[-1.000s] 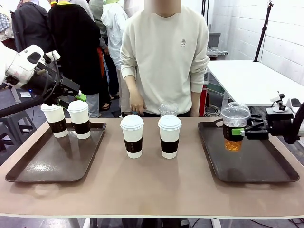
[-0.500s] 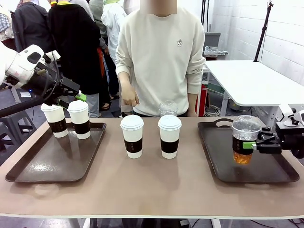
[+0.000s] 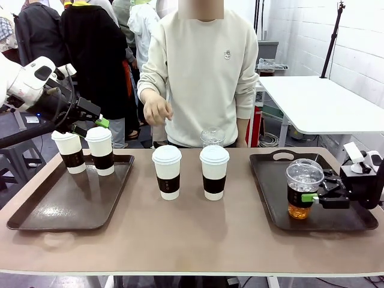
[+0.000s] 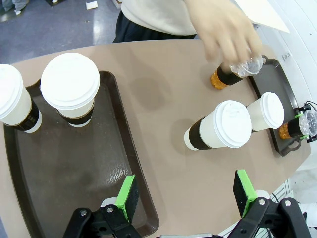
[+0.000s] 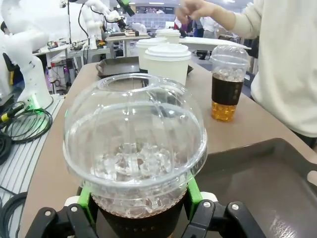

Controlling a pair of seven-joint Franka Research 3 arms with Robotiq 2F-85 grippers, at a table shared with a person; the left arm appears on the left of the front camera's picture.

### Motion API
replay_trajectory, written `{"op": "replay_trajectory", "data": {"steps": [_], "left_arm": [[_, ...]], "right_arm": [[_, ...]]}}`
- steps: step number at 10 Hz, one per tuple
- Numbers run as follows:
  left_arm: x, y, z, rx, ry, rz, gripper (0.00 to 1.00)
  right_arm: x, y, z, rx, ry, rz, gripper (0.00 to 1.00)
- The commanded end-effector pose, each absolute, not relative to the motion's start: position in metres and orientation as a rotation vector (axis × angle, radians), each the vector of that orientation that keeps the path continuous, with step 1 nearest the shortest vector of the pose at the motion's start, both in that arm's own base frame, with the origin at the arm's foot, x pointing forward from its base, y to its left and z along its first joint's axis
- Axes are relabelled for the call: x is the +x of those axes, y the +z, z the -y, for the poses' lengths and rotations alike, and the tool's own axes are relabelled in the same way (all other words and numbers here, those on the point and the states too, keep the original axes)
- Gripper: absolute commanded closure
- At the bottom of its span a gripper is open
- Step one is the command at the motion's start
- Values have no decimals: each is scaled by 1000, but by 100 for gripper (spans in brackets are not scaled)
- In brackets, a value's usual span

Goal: Distribute the coffee onto the tray.
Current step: Pick up one iced Americano and place it on the right Handle tray.

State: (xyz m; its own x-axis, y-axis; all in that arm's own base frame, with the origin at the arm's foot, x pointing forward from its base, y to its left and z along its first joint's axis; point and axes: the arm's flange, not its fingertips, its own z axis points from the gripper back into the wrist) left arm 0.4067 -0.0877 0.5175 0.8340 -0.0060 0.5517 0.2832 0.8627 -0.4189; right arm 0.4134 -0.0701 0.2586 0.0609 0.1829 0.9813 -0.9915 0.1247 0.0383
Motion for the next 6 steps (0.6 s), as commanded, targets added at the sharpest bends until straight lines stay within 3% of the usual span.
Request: {"op": "replay_trajectory", "data": {"steps": [1, 2, 3, 6], "left_arm": [[407, 517, 87, -529, -161, 564, 0], [407, 517, 87, -529, -161, 564, 0], [407, 517, 87, -529, -161, 564, 0], [407, 517, 87, -529, -161, 564, 0]], "right_arm": [[418, 257, 71, 1045, 1211, 1083, 20], [418, 254, 70, 1039, 1212, 1068, 20], [417, 255, 70, 1044, 1213, 1053, 1], [414, 254, 78, 1037, 1187, 985, 0]]}}
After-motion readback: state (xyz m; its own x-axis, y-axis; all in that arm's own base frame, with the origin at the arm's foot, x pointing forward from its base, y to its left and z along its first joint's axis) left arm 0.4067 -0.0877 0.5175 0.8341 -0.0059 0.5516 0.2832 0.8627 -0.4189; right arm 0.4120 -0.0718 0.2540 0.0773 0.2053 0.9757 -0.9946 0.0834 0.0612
